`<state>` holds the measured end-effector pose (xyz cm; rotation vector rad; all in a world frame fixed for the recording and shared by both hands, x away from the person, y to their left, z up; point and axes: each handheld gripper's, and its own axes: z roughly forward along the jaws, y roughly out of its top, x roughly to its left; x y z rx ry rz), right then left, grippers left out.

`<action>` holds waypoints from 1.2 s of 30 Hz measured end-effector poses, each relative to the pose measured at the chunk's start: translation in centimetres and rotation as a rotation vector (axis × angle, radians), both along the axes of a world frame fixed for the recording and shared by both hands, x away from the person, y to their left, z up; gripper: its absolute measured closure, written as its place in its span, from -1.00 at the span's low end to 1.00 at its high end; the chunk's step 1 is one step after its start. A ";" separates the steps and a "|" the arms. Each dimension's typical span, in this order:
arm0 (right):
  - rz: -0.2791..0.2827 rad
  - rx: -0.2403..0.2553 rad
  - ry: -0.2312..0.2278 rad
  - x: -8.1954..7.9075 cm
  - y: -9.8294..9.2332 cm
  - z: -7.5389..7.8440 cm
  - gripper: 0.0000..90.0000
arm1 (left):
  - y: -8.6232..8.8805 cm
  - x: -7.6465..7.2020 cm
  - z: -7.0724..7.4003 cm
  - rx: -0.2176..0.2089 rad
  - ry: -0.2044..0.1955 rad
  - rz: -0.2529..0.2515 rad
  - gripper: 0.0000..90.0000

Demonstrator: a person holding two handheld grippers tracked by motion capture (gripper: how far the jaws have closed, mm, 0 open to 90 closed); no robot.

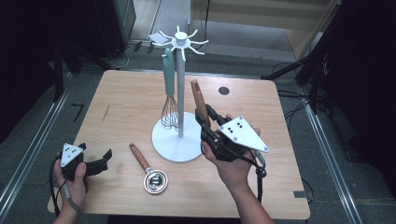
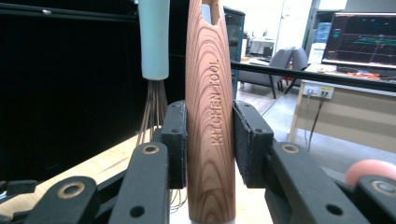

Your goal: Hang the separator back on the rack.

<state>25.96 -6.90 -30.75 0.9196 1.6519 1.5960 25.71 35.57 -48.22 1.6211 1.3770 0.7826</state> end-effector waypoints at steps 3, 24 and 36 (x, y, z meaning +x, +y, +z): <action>-0.007 0.000 0.000 0.0 0.1 0.4 0.56 | 0.0 0.0 0.0 -0.002 -0.002 0.002 -1.00; -0.016 0.007 -0.081 -0.1 0.8 1.8 0.56 | 0.0 0.0 0.0 -0.002 -0.002 0.002 -1.00; -0.018 0.019 -0.122 -0.1 1.2 2.3 0.56 | 0.0 0.0 0.0 -0.001 -0.001 0.003 -1.00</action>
